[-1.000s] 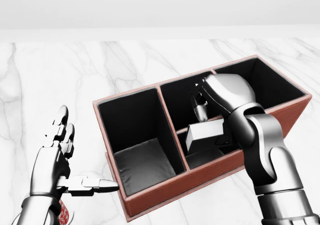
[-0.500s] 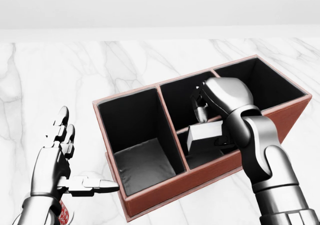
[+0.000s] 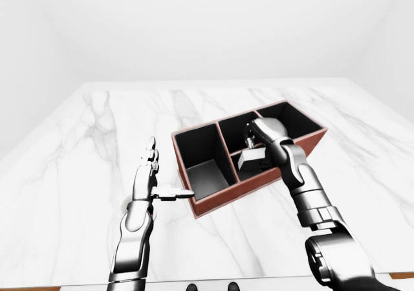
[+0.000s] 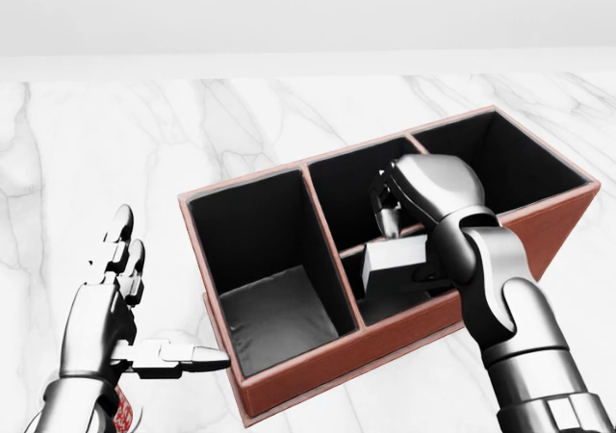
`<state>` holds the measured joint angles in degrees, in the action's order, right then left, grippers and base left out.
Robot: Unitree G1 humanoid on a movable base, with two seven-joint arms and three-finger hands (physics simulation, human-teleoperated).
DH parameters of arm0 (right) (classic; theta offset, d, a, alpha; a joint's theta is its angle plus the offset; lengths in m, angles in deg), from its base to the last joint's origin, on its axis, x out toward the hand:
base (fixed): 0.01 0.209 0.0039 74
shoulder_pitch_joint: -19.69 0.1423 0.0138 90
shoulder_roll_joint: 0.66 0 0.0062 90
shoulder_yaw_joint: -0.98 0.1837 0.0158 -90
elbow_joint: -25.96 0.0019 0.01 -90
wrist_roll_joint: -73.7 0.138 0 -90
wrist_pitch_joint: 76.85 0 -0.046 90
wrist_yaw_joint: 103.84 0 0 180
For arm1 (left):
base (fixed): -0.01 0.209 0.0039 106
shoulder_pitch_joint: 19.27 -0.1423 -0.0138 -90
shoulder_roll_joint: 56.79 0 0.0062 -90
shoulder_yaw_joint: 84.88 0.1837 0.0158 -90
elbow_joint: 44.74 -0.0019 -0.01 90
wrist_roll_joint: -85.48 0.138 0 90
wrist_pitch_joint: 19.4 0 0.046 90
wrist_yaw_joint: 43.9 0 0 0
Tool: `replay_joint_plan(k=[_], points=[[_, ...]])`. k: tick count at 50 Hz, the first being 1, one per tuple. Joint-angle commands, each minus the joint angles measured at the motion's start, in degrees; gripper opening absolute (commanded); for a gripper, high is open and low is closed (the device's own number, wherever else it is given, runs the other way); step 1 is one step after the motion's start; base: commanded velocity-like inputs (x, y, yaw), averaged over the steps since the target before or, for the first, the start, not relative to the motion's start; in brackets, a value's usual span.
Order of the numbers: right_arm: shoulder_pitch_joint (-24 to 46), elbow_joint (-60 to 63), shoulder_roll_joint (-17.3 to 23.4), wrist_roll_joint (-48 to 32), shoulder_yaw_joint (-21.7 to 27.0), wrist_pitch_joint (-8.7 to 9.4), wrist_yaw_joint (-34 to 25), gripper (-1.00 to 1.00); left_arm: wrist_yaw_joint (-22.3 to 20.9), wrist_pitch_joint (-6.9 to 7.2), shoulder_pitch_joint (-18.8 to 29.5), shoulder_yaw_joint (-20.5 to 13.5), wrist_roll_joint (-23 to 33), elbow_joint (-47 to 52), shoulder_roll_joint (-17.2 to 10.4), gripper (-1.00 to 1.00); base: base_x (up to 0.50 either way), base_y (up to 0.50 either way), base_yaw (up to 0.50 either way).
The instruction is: Pick up the book and place it in the back compartment of the caddy.
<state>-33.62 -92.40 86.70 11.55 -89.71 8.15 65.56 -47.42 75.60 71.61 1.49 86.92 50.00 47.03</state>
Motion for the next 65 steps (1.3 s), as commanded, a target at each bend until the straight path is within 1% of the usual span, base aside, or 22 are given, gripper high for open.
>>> replay_joint_plan(k=[1,35,47,55,65], points=[[0.96,-1.49,0.03,-0.25,0.26,0.0,2.56,-1.0,0.02,0.0,0.07,0.04,0.04,-0.29,0.02,1.0,0.0,0.0,0.0],[3.58,-7.81,-0.23,-0.94,-0.43,0.0,6.59,-1.0,0.15,0.0,-0.01,0.13,0.18,-0.3,0.05,1.0,0.0,0.0,0.0],[4.62,-11.04,-0.12,-1.23,-0.75,0.0,9.1,-1.0,0.13,0.0,0.07,0.15,0.23,-1.07,0.04,1.0,0.0,0.0,0.0],[4.82,-11.43,-0.22,-1.42,-0.9,0.0,9.4,-1.0,0.13,0.0,0.05,0.19,0.23,-0.86,0.05,1.0,0.0,0.0,0.0],[5.99,-15.07,-0.22,-1.72,-1.22,0.0,11.61,-1.0,0.1,0.0,-0.18,0.25,0.25,-0.21,0.08,1.0,0.0,0.0,0.0]])
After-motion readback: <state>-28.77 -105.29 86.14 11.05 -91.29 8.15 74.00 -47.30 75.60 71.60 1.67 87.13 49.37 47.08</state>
